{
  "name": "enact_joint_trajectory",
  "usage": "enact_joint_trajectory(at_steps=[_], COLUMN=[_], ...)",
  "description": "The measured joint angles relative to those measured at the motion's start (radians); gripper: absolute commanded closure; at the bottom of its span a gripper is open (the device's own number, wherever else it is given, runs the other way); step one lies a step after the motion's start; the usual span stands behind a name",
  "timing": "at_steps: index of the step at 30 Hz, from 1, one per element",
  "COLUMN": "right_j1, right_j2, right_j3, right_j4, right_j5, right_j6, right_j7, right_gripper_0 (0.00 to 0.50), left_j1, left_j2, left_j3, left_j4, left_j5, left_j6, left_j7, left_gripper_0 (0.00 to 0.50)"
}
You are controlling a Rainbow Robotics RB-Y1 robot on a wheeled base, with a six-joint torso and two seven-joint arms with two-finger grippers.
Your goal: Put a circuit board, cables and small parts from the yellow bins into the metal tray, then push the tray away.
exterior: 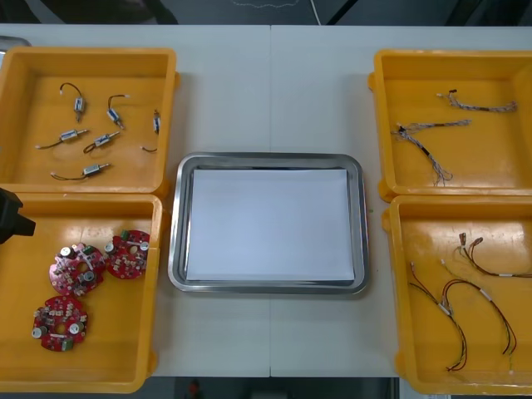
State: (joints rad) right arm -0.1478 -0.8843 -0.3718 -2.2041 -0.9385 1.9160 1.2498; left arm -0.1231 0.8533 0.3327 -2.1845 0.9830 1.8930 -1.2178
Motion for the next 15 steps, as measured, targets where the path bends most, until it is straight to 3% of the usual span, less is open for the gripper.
enact_joint_trajectory(at_steps=[15], right_j1=[0.03], right_j2=[0.05], right_j3=[0.0], right_j4=[0.0], right_j5=[0.021], right_j6=[0.0], right_j7=[-0.008], right_gripper_0=[0.0], left_j1=[0.0], left_j2=[-0.033], left_j3=[-0.011], left_j4=[0.008], left_j5=[0.01], left_j6=[0.0], left_j7=[0.0], left_gripper_0=[0.0])
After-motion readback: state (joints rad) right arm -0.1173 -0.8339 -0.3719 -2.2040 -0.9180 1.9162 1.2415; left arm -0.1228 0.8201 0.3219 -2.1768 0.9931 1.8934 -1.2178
